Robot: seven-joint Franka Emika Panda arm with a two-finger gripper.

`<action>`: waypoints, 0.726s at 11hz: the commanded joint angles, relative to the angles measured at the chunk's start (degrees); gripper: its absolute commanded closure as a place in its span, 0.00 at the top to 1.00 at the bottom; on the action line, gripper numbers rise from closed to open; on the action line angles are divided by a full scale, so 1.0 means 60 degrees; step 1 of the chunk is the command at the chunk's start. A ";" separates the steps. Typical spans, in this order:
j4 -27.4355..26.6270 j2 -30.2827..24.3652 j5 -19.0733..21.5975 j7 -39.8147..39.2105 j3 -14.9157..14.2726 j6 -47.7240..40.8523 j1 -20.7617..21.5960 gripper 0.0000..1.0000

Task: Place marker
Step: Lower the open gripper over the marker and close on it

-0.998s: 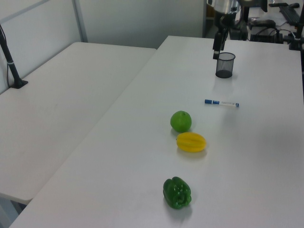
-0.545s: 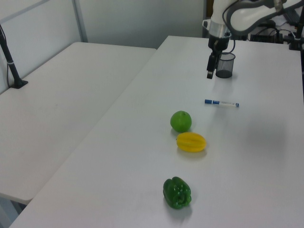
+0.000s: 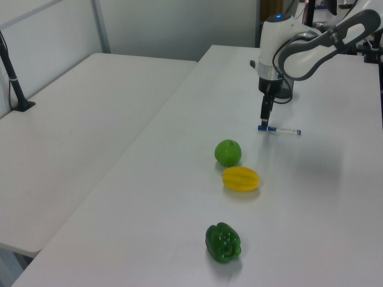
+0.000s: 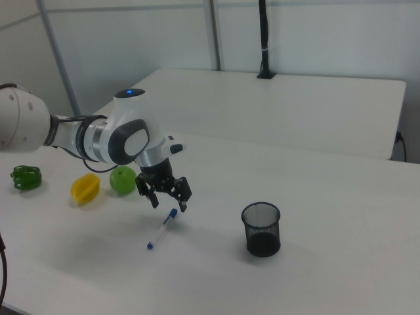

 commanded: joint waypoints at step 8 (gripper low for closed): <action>-0.0583 0.0346 -0.0816 -0.0027 -0.0111 0.0424 0.0222 0.19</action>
